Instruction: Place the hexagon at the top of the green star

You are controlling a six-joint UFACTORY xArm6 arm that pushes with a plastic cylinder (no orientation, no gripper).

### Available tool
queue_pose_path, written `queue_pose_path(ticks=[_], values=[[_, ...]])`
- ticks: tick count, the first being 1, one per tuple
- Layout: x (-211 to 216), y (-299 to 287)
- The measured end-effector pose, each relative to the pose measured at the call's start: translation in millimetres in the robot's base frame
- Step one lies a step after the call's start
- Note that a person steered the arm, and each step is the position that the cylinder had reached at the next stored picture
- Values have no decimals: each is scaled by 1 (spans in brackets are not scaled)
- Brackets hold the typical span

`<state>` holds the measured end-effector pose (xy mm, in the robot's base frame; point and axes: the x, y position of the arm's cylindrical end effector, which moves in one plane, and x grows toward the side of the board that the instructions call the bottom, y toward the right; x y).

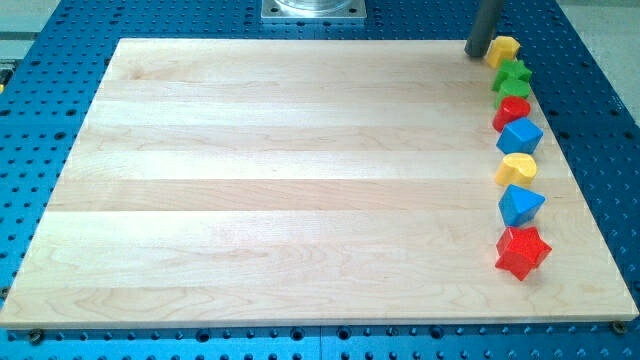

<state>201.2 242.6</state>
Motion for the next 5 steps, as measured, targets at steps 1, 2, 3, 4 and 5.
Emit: queue_pose_path(ticks=[1,2,3,4,5], values=[[-9,4],[-9,18],[-9,22],[-9,22],[-2,22]])
